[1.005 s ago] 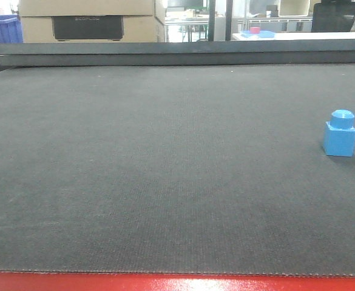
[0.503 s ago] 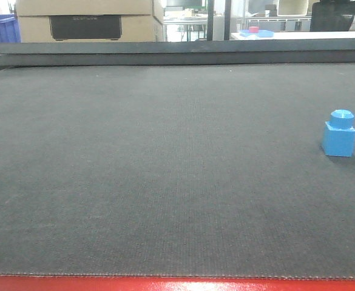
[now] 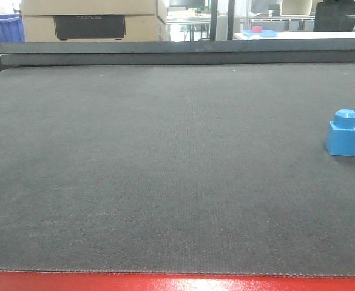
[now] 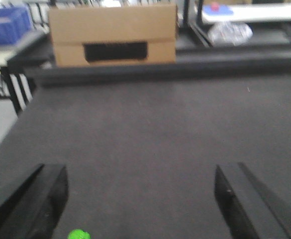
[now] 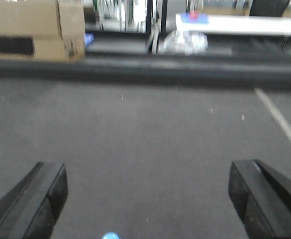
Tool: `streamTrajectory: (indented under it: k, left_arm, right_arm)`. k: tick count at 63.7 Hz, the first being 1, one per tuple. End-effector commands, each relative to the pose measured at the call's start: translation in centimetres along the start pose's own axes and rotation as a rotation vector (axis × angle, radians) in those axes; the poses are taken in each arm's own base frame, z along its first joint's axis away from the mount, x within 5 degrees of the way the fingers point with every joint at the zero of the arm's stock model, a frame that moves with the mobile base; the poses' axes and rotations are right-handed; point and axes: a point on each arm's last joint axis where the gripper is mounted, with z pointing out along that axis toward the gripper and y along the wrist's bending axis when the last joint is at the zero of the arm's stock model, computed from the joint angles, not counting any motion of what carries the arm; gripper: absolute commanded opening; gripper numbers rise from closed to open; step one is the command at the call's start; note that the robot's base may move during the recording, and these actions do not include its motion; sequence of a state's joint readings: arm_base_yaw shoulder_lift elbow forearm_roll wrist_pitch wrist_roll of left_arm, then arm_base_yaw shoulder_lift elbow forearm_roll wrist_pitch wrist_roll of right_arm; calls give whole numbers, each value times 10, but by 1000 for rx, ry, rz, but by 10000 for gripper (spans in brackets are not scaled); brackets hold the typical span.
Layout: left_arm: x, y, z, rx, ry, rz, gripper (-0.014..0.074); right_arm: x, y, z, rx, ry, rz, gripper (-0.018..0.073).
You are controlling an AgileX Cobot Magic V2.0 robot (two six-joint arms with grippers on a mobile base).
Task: Grab block from conveyor and place in blue bin
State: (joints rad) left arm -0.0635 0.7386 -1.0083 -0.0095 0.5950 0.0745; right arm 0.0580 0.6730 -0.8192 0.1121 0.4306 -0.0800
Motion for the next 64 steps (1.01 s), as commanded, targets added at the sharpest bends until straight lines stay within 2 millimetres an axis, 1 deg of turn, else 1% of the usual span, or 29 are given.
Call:
streamTrajectory:
  k: [1,6,13,20,23,27,32,35,44,47,58,64]
  left_arm:
    - [1,-5,16,36,64,-3,575]
    - [6,-6,35,47,165,0,571]
    - [11,-7,55,56,314,2,571]
    - [13,-6,71,58,449,-2,571]
    - [16,-3,80,51,513,1,571]
    - [18,2,90,43,575,7,571]
    - [24,12,102,46,646,5,571]
    - [29,20,110,58,688,-11,571]
    - [41,39,127,66,736,-84,571]
    - [44,44,131,49,747,-85,571]
    - [48,48,134,29,766,-60,571]
    - [48,48,134,29,766,-60,571]
  right_arm:
    - [-2,2,17,-18,34,-7,570]
    - [-3,8,30,-58,120,-14,570]
    - [-8,23,51,-137,267,-40,570]
    - [-12,36,73,-186,405,-65,570]
    - [-11,39,83,-192,463,-59,570]
    - [-9,41,99,-174,564,-2,570]
    - [-1,43,121,-138,672,41,570]
    - [4,44,130,-127,716,53,570]
    - [32,47,169,-83,838,110,570]
    - [46,48,184,-70,891,117,570]
    - [88,50,221,-30,1005,144,570]
    - [108,51,235,-10,1059,155,570]
